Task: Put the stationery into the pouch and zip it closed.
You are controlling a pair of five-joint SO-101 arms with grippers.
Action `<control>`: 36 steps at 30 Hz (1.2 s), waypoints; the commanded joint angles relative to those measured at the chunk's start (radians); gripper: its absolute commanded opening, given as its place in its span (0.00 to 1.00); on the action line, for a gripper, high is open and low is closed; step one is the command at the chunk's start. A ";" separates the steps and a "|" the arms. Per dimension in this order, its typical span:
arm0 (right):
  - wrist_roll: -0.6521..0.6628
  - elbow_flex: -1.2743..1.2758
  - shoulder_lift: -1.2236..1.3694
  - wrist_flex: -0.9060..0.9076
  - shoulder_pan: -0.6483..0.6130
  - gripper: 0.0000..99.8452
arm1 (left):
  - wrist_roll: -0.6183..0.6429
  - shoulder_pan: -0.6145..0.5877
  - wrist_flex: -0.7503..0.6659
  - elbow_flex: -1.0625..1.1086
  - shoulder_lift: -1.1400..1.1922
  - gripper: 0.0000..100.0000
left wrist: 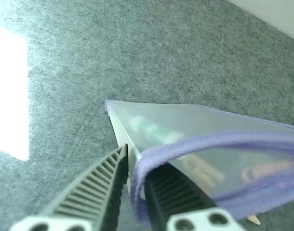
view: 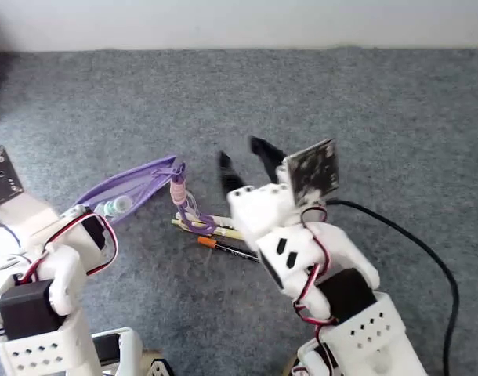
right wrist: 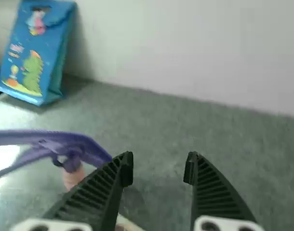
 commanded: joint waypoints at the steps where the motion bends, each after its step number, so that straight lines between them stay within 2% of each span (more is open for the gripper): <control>1: -0.048 -0.011 0.013 0.173 0.074 0.18 | 0.026 -0.006 0.005 -0.022 -0.006 0.01; 9: -0.041 -0.011 0.191 0.435 0.077 0.18 | 0.026 -0.006 0.005 -0.022 -0.006 0.01; 14: 0.100 -0.011 0.354 0.529 0.077 0.18 | 0.026 -0.006 0.005 -0.022 -0.006 0.01; 20: 0.230 -0.011 0.522 0.526 0.077 0.18 | 0.026 -0.006 0.005 -0.022 -0.006 0.01; 25: 0.285 -0.011 0.604 0.526 0.062 0.18 | 0.026 -0.006 0.006 -0.021 -0.006 0.01; 30: 0.298 -0.011 0.624 0.495 -0.013 0.18 | 0.026 -0.006 0.006 -0.019 -0.006 0.01; 36: 0.308 -0.011 0.670 0.381 -0.018 0.18 | 0.026 -0.006 0.006 -0.016 -0.006 0.01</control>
